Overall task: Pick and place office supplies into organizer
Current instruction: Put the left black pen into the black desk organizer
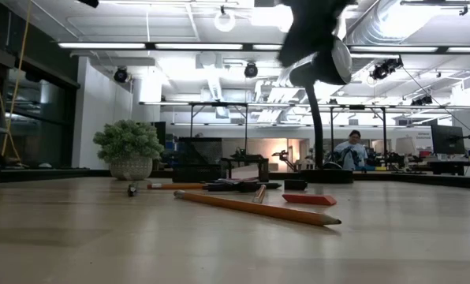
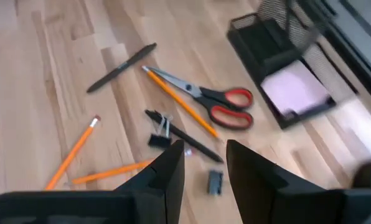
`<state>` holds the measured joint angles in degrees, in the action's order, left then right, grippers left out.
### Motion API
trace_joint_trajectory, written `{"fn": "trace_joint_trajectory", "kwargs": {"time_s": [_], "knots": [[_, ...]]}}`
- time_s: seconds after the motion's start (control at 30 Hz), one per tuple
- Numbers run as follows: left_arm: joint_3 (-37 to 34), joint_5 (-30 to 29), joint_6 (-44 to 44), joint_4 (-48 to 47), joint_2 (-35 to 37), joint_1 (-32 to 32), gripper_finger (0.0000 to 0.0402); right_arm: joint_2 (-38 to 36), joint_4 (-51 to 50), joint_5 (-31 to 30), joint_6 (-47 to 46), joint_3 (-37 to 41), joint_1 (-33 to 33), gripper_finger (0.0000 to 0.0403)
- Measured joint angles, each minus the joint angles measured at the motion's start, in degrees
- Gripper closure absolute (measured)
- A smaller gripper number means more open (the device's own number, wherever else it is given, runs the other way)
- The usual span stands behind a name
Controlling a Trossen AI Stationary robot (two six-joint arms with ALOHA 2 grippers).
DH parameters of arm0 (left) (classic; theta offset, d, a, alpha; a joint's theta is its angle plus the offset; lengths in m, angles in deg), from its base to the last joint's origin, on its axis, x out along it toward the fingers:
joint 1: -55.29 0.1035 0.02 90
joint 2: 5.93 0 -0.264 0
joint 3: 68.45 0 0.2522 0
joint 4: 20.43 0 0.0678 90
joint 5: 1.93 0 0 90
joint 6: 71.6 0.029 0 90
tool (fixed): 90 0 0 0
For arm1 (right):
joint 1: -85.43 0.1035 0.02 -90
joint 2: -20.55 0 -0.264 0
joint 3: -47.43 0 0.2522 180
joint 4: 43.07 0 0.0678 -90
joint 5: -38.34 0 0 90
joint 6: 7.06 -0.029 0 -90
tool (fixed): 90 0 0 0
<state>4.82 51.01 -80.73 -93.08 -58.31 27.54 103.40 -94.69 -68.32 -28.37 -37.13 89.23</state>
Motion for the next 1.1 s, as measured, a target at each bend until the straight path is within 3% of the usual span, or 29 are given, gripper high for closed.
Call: {"fn": "trace_joint_trajectory", "kwargs": {"time_s": [0.3, 0.73, 0.87, 1.1], "knots": [[0.0, -1.1, -0.9, 4.3, -2.4, 0.0, 0.0295, -15.3, -0.3, -7.3, -12.9, 14.1, 7.0, 0.0290], [0.0, 0.2, -21.0, 9.2, -14.1, 8.8, 0.0295, -30.6, -2.0, -12.1, -19.1, 24.9, 15.0, 0.0290], [0.0, 1.0, -24.9, 9.6, -16.9, 10.0, 0.0295, -33.9, -5.5, -11.3, -18.1, 24.8, 16.9, 0.0290], [0.0, 7.8, -38.7, 9.5, -20.8, 14.2, 0.0296, -36.1, -11.9, -1.6, -10.7, 24.8, 17.4, 0.0290]]}}
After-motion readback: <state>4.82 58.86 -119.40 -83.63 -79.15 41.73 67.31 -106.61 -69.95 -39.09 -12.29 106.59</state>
